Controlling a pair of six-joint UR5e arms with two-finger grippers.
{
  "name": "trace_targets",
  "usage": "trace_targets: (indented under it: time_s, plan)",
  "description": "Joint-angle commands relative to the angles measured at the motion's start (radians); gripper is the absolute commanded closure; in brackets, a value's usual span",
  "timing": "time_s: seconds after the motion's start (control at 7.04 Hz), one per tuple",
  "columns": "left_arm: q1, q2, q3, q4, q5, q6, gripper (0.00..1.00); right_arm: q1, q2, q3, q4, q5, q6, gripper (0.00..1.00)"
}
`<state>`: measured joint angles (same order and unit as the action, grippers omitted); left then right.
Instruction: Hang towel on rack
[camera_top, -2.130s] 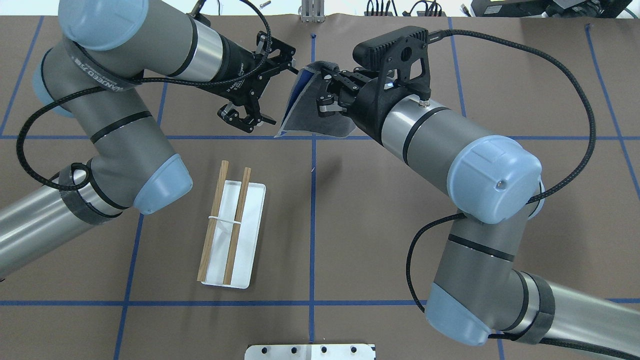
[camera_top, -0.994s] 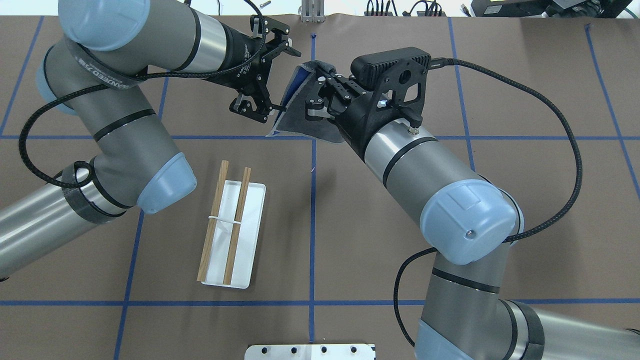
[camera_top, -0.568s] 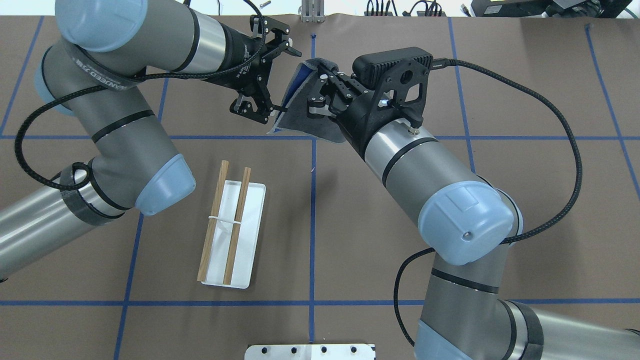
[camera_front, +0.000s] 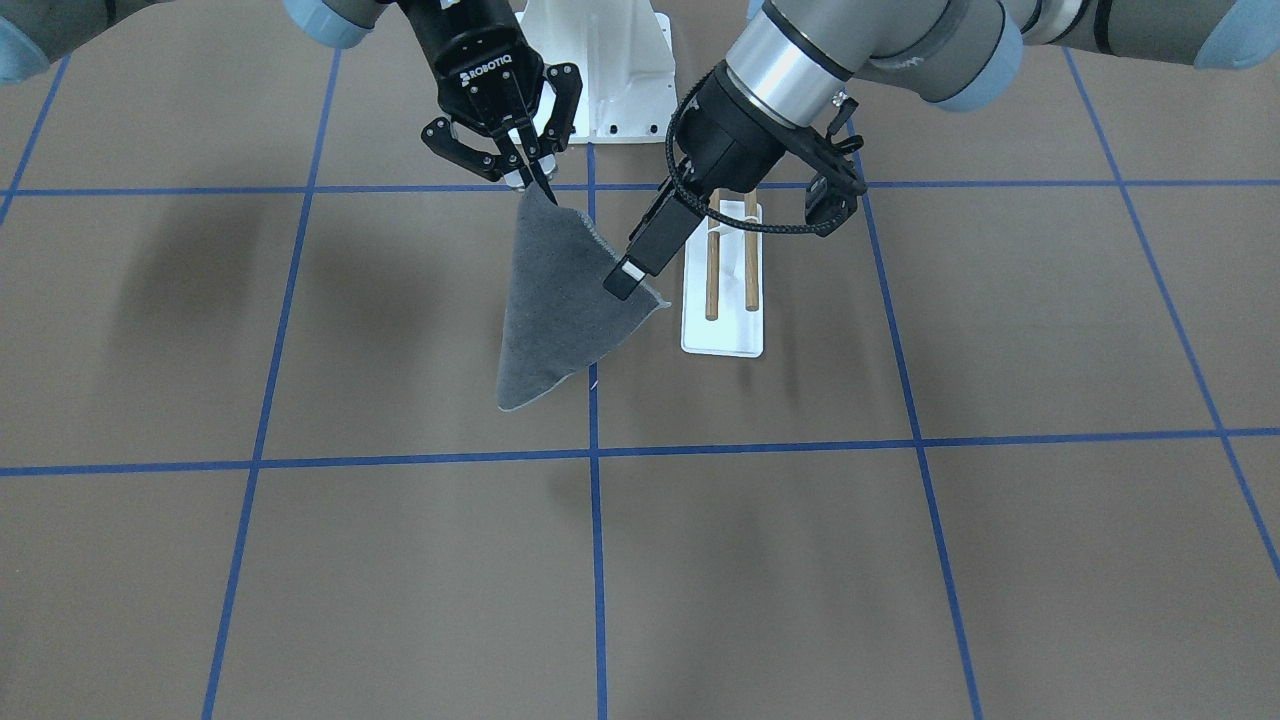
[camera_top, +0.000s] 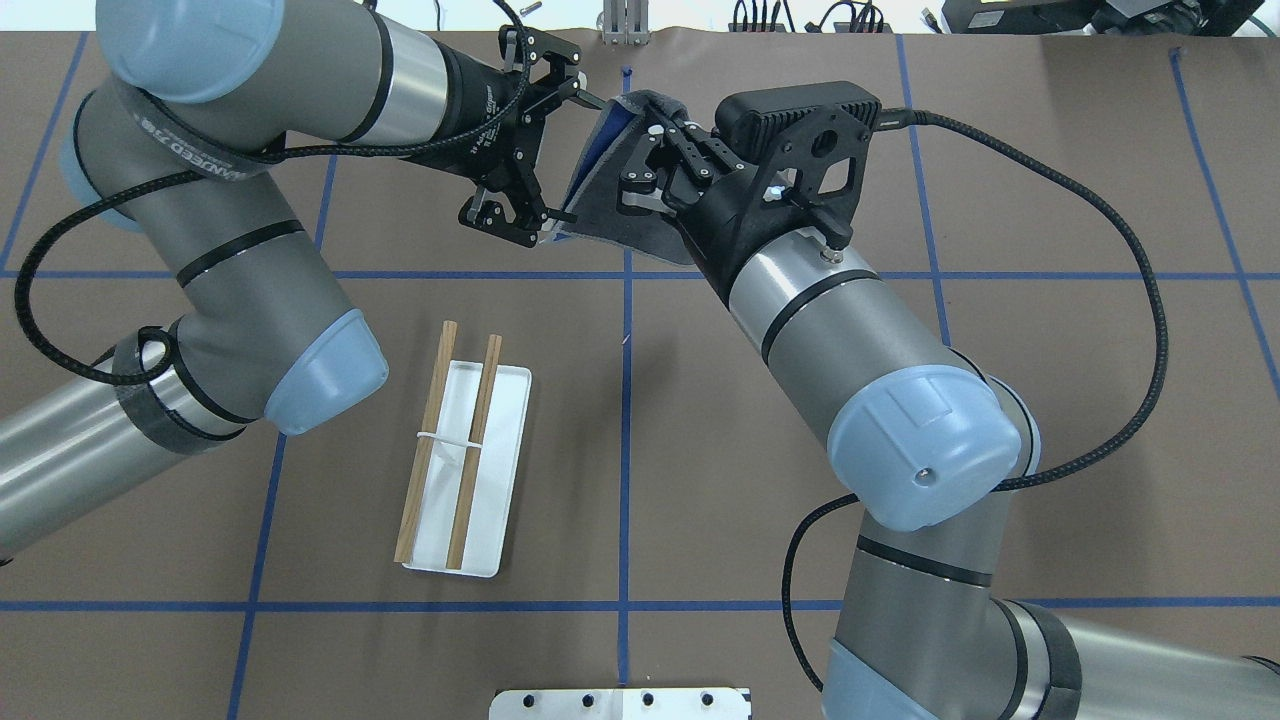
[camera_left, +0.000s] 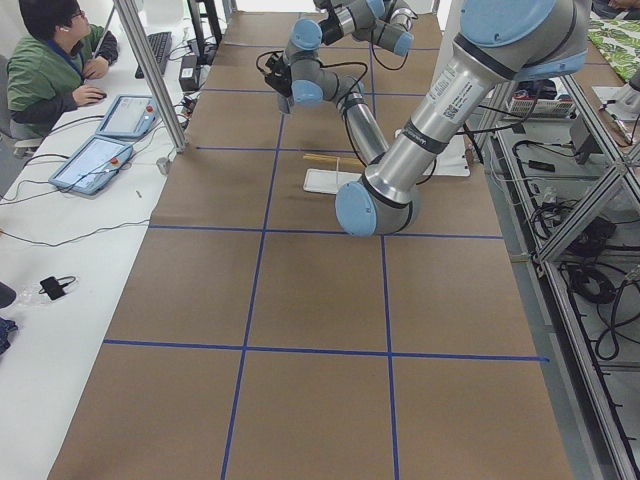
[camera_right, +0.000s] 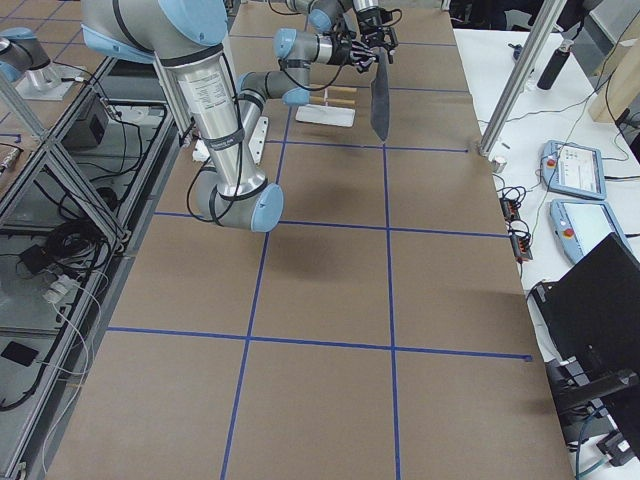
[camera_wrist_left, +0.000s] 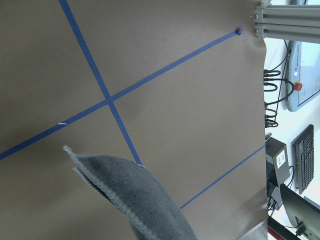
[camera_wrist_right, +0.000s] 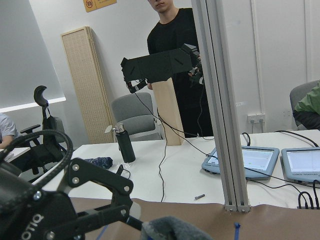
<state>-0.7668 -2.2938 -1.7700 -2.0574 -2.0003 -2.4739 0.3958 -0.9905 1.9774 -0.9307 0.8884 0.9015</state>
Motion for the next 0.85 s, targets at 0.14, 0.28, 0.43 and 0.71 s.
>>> trace_targets:
  time_s: [0.14,0.28,0.43,0.71]
  plan:
    - [0.009,-0.001,0.006,-0.024,0.0,-0.051,0.02,0.0,0.021,-0.005,-0.002,-0.025,0.014,1.0]
    - [0.007,0.002,0.006,-0.03,0.002,-0.056,0.08,0.0,0.02,-0.003,-0.002,-0.023,0.014,1.0]
    - [0.007,0.007,0.006,-0.036,0.002,-0.054,0.47,0.0,0.018,-0.003,-0.002,-0.023,0.016,1.0]
    - [0.001,0.013,0.007,-0.11,0.032,-0.031,1.0,-0.02,0.01,0.0,0.001,-0.023,0.02,1.0]
